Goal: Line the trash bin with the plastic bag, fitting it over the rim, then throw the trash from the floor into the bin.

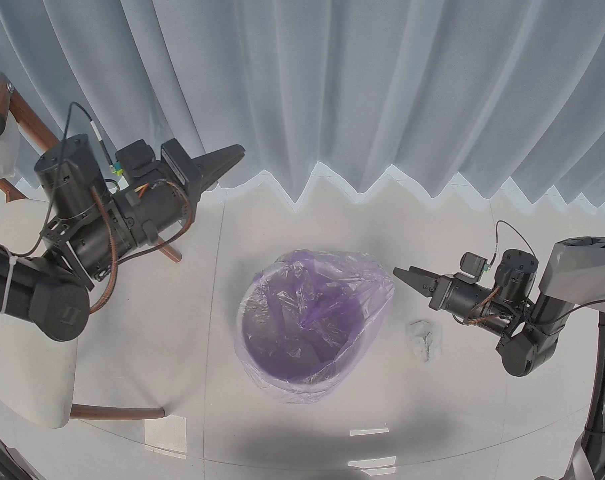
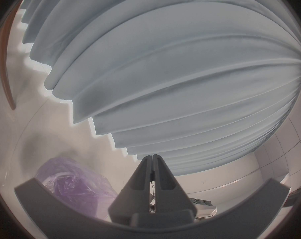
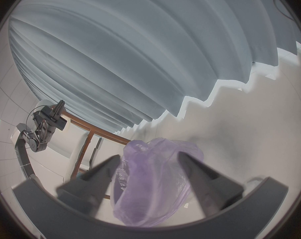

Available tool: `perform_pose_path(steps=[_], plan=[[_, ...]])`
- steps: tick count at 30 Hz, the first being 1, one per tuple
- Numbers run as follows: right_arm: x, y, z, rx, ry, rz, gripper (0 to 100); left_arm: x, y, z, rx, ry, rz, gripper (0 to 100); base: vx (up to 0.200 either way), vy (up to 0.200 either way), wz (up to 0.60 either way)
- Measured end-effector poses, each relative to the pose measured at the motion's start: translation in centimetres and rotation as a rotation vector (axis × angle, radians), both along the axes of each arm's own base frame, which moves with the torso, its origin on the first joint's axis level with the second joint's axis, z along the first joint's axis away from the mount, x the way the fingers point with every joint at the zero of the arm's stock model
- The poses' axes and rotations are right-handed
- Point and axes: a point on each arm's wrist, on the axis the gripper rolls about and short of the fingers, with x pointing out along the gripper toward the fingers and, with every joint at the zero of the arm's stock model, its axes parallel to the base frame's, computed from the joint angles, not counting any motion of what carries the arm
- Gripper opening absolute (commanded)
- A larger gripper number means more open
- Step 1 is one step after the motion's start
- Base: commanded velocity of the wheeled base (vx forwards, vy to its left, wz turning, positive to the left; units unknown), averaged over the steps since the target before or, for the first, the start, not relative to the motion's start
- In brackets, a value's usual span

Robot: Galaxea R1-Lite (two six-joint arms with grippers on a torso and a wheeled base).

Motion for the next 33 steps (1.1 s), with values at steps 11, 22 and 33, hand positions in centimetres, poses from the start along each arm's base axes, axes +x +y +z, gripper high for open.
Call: perform_pose_path(steps=[11,22,33], plan=[[-5.2,1.8,-0.2,-0.016,0.108,0.104,0,-2.2,1.6,0.8,-0.004,-0.017,0.025,0,0.000,0.000,0.00],[-1.7,4.2,-1.4,0.006,0.046,0.135,0,-3.1,2.0,1.0,-0.004,-0.023,0.032,0,0.000,0.000,0.00],[2.2,3.7,-3.6,0.009,0.034,0.084,0,-4.3,2.5,0.5,0.001,-0.012,0.033,0,0.000,0.000,0.00]])
